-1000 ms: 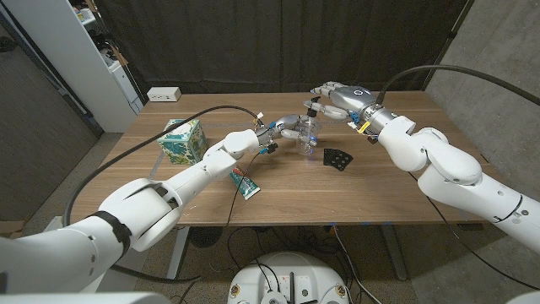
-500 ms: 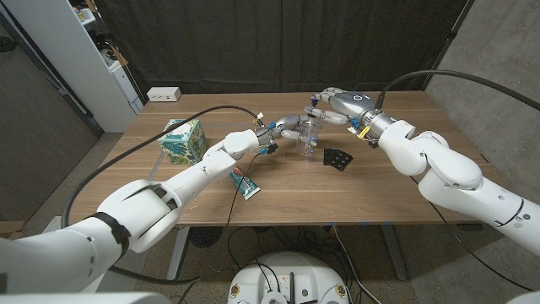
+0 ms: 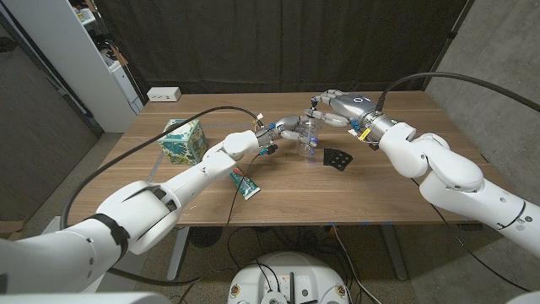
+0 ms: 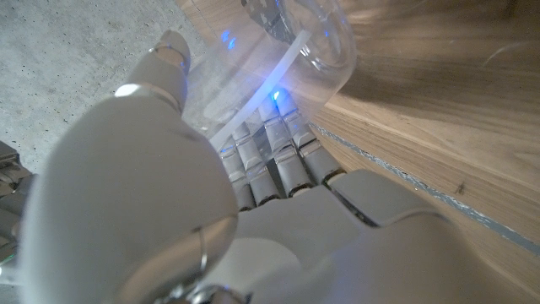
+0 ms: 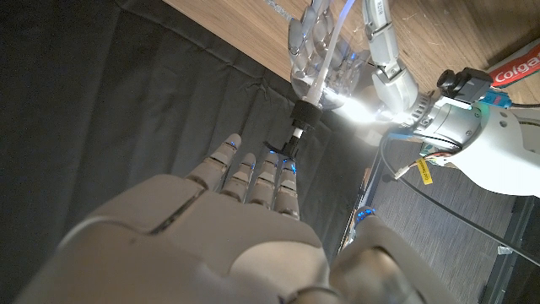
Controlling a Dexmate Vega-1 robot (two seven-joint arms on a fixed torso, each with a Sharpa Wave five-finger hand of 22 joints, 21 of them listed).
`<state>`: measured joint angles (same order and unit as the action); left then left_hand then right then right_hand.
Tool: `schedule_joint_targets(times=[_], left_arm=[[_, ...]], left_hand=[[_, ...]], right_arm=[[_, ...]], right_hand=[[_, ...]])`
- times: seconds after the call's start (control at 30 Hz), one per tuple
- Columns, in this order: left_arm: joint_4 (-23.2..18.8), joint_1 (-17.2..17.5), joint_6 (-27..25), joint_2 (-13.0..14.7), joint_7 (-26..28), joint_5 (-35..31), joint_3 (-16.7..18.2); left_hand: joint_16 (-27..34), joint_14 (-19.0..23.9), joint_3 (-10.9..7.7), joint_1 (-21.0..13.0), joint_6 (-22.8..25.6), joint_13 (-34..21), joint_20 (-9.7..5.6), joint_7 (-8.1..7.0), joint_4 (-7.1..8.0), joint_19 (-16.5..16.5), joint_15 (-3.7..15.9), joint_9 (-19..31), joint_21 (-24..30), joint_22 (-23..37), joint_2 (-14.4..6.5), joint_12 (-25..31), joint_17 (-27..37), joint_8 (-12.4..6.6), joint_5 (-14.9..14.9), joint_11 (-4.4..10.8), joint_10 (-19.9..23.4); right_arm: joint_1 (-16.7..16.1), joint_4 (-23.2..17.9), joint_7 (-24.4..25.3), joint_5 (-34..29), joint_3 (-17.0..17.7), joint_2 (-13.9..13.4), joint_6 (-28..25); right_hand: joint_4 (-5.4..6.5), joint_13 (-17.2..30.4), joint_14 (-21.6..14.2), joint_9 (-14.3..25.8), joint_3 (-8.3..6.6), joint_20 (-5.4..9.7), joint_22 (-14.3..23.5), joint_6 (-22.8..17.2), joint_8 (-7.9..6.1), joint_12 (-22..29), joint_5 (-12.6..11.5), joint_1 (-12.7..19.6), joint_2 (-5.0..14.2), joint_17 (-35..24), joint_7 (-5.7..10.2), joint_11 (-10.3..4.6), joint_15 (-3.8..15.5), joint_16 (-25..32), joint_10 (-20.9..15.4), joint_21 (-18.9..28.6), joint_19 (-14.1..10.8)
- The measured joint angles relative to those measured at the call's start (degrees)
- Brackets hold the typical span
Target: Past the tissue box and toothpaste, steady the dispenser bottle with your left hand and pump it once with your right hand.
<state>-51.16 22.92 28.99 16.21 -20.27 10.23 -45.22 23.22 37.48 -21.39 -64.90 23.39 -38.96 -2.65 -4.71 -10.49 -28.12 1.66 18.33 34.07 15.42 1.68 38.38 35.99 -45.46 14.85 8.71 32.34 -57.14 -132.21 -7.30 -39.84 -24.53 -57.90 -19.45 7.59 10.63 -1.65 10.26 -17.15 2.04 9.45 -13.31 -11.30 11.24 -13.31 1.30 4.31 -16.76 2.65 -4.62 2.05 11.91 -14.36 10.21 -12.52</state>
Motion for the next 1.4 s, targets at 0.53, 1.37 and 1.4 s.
schedule_joint_targets(times=[0.53,1.37,1.4], left_arm=[[-1.0,0.65,-0.54,0.28,0.51,0.17,0.3],[-0.32,0.73,-0.52,-0.1,0.56,0.78,0.54],[-0.27,0.71,-0.52,-0.12,0.54,0.8,0.55]], left_hand=[[1.18,1.25,0.22,0.0,1.92,-0.25,-0.09,0.91,0.22,-0.34,-0.83,-0.92,1.88,-0.27,0.0,0.01,1.41,-0.74,0.0,-0.92,1.57],[2.24,2.68,0.49,0.0,3.78,-0.79,0.02,2.75,0.44,-1.05,-1.88,-1.59,4.21,-0.62,0.0,0.84,2.67,-1.61,-0.27,-2.67,3.67],[2.24,2.76,0.49,0.0,3.78,-0.98,0.02,2.75,0.44,-1.04,-1.96,-1.59,4.32,-0.75,0.0,0.96,2.75,-1.68,-0.27,-2.67,3.67]], right_arm=[[0.11,0.13,-0.69,0.25,-0.05,0.0,0.87],[1.63,1.2,-3.27,1.2,-1.89,0.8,1.54],[1.63,1.21,-3.29,1.2,-1.91,0.81,1.53]], right_hand=[[0.0,-0.11,0.0,-0.01,0.0,0.0,0.0,0.01,0.0,0.0,0.0,0.0,0.0,0.29,0.0,-0.09,0.0,0.0,-0.7,0.0,0.0],[0.4,-0.11,0.0,0.0,-0.08,0.33,0.0,0.23,0.17,-0.2,0.0,0.0,0.0,0.54,-0.22,0.22,0.0,0.0,-1.02,0.0,0.33],[0.4,-0.11,0.0,-0.01,-0.08,0.33,0.0,0.23,0.21,-0.19,0.0,0.0,0.0,0.54,-0.22,0.22,0.0,0.0,-1.02,0.0,0.33]])
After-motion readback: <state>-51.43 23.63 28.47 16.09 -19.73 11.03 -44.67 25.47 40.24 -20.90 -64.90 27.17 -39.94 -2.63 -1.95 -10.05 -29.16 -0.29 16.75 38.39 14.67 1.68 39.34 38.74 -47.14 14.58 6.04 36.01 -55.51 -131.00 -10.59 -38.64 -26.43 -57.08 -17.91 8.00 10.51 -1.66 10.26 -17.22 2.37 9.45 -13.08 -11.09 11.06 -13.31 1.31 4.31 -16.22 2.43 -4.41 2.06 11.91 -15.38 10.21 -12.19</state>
